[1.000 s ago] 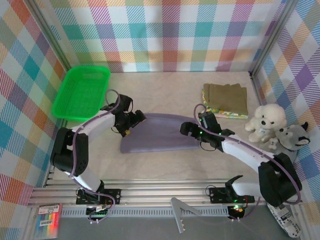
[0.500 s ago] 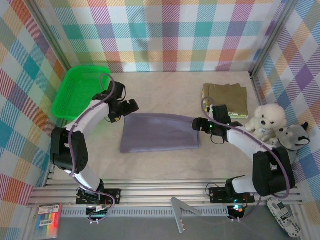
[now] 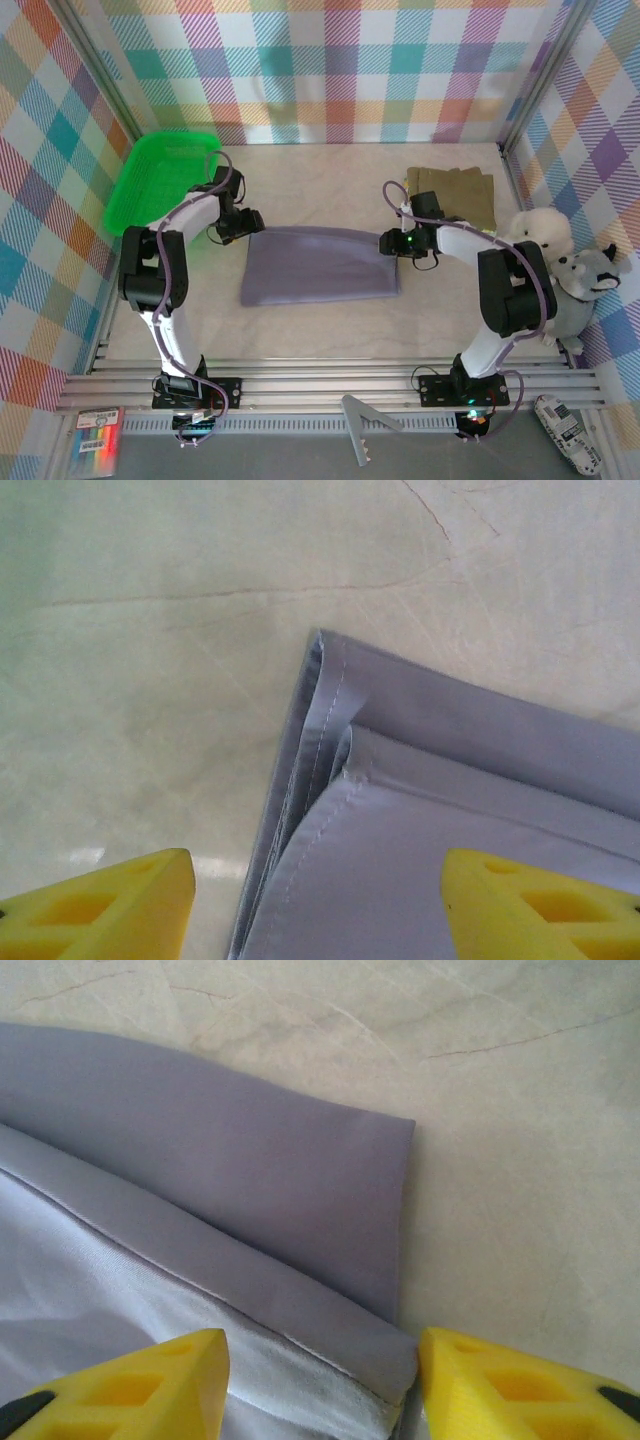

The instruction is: Fold and stack the skirts

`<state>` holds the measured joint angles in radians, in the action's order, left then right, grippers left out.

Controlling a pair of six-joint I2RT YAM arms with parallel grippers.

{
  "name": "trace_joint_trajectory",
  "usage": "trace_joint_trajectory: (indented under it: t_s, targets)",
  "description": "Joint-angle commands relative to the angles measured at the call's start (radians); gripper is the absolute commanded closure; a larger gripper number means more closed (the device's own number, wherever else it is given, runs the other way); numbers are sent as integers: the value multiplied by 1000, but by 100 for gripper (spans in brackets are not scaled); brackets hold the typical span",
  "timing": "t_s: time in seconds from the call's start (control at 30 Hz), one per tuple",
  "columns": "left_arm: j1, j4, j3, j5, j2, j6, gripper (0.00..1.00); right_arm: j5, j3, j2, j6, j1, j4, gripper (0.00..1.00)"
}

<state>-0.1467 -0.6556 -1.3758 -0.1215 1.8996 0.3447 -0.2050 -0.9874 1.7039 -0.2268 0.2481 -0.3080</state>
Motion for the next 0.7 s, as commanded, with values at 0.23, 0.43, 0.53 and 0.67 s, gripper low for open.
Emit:
trace_joint_trajectory:
  t_s: [0.23,0.43,0.53,0.67]
  targets:
    - [6,36,-75,-135,110,-19,60,-50,-31,39,-6,-6,-49,60]
    - [7,27,-56,-96,59,-16,87,-47,-21,-10,-11,-5,-50,87]
    - [8,22,-35,-73,2,-15,98,-41,-12,-61,-17,-6,-49,94]
    - [9,28,9,-69,-79,3,100,-42,1,-120,-22,-6,-52,100]
